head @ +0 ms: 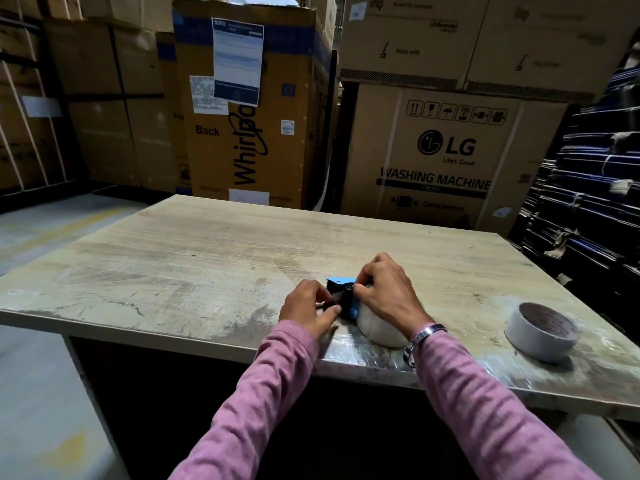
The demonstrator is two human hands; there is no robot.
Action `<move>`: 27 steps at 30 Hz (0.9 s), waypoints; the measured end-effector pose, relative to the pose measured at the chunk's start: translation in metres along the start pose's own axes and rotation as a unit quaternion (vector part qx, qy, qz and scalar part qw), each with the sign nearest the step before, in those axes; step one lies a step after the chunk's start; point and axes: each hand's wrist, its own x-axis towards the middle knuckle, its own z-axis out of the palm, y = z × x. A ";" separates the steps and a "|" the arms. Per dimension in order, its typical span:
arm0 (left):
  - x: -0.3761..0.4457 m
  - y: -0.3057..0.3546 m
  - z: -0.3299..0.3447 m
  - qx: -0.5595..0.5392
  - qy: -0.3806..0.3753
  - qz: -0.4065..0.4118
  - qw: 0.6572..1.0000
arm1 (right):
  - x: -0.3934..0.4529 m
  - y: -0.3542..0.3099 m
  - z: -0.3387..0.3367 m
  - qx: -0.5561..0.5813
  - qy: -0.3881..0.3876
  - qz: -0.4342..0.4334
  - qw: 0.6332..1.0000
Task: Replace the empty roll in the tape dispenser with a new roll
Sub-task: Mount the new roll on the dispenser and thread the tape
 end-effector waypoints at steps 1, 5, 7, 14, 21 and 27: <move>0.000 0.000 0.000 -0.001 0.006 0.001 1.000 | 0.001 0.001 0.000 -0.001 -0.001 -0.002 1.000; 0.000 0.002 -0.002 -0.020 0.027 0.014 0.999 | 0.002 0.002 -0.001 -0.006 -0.004 -0.014 1.000; 0.000 0.004 -0.002 0.000 0.019 0.032 0.999 | 0.002 0.003 0.000 -0.006 -0.006 -0.022 1.000; 0.001 0.005 -0.002 0.046 0.024 0.010 0.999 | -0.001 0.020 -0.017 0.134 -0.029 -0.034 0.990; 0.000 0.005 0.002 0.094 0.031 0.020 0.995 | -0.019 0.034 -0.023 0.001 -0.099 -0.019 0.995; 0.001 0.003 -0.001 0.127 0.024 0.042 0.991 | -0.027 0.028 -0.022 -0.035 -0.090 -0.003 0.995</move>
